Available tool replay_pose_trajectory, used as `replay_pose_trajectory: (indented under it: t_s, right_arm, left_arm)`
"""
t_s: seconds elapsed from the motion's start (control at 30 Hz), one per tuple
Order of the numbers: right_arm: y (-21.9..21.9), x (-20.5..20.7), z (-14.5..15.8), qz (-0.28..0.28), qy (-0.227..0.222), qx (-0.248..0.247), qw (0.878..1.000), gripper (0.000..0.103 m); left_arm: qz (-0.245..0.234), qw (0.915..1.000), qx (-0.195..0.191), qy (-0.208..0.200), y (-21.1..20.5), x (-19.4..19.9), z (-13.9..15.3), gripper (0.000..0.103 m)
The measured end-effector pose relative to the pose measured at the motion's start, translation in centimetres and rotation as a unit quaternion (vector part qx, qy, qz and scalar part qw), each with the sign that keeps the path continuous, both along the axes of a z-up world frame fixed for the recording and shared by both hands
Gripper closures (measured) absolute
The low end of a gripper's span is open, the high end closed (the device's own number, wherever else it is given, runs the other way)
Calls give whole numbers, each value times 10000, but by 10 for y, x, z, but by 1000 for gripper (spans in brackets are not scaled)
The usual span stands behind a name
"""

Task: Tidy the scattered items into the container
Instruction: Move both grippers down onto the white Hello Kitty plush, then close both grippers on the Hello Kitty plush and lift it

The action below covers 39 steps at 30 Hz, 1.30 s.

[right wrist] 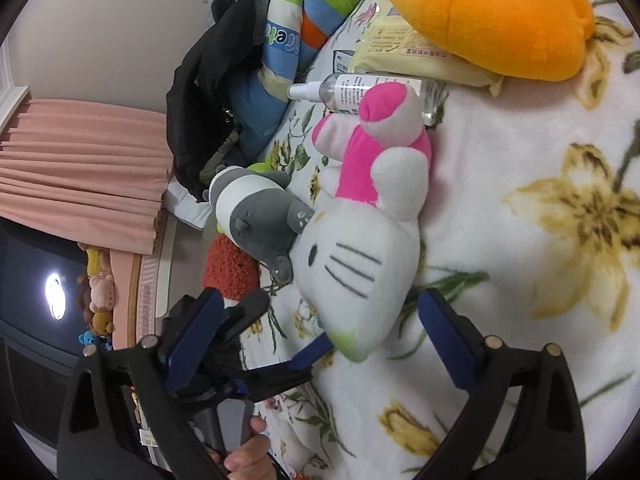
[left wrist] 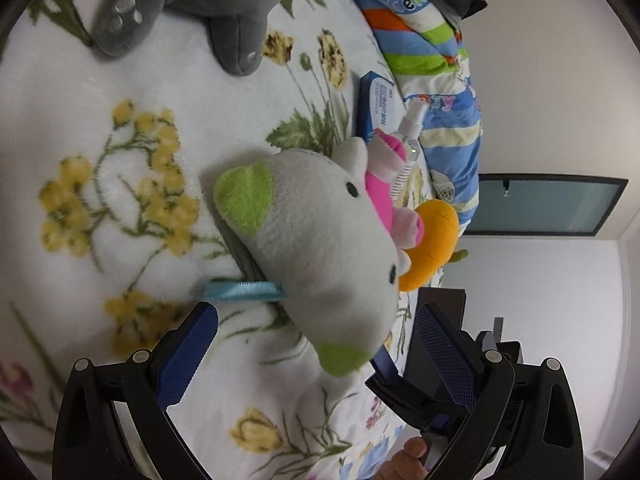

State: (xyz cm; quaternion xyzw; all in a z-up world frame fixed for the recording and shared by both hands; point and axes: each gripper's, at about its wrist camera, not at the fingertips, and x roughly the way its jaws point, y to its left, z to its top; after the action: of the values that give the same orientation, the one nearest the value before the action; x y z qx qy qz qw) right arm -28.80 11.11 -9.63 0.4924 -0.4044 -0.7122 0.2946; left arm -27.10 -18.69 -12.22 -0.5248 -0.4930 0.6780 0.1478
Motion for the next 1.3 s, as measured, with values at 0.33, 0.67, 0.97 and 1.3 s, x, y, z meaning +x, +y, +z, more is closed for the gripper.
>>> replay_pose_trajectory:
  t_s: [0.33, 0.67, 0.97, 1.3]
  right_arm:
    - [-2, -13, -12, -22, 40, -288, 9996, 14]
    - [-5, -25, -30, -117, -94, -380, 9992, 24]
    - [-17, -30, -57, -190, -306, -480, 9982, 28]
    - [-21, -30, -54, -88, -117, -405, 9991, 44]
  left_arm:
    - [200, 9981, 563, 115, 2, -20, -11, 3]
    - [481, 9963, 688, 177, 5, -33, -22, 3]
    - [460, 9970, 439, 437, 16, -42, -23, 3]
    - [450, 9974, 41, 553, 19, -37, -19, 21]
